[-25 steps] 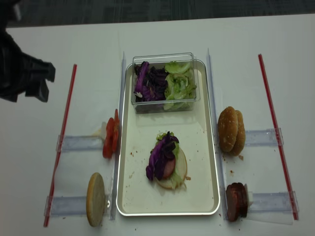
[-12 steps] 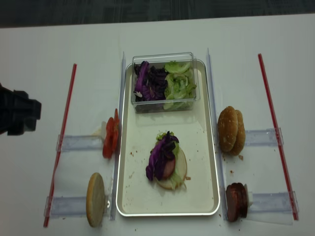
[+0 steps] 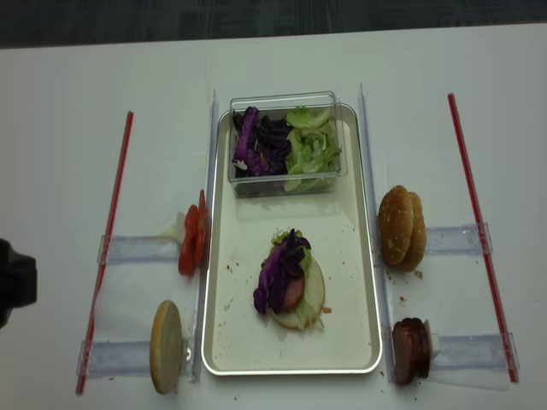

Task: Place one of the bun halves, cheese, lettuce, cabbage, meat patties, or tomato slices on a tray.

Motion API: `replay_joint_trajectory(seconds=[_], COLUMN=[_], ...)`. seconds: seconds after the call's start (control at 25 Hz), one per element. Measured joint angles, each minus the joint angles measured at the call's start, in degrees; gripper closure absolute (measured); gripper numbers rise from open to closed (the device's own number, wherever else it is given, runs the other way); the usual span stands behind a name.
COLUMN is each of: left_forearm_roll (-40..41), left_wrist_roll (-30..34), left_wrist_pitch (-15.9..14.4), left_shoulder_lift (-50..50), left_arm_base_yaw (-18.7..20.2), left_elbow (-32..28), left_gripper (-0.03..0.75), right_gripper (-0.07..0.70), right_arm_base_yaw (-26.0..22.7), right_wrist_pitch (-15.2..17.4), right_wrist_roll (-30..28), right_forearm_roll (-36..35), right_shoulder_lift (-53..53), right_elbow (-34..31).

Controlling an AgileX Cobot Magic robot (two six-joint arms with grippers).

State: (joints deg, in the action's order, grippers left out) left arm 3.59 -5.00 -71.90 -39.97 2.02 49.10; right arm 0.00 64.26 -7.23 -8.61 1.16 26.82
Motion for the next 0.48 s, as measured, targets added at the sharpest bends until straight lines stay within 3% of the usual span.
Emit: replay_joint_trajectory(seconds=[0.48], left_forearm_roll=[0.0], left_wrist_roll=[0.0], left_wrist_pitch=[-0.37], left_shoulder_lift=[15.63], left_arm_base_yaw=[0.0], left_elbow=[-10.17], left_gripper=[0.249], right_gripper=[0.244], right_arm_base_yaw=[0.0], right_wrist_pitch=[0.0], right_wrist_roll=[0.0], right_forearm_roll=[0.0], right_shoulder_lift=[0.0], right_elbow=[0.0])
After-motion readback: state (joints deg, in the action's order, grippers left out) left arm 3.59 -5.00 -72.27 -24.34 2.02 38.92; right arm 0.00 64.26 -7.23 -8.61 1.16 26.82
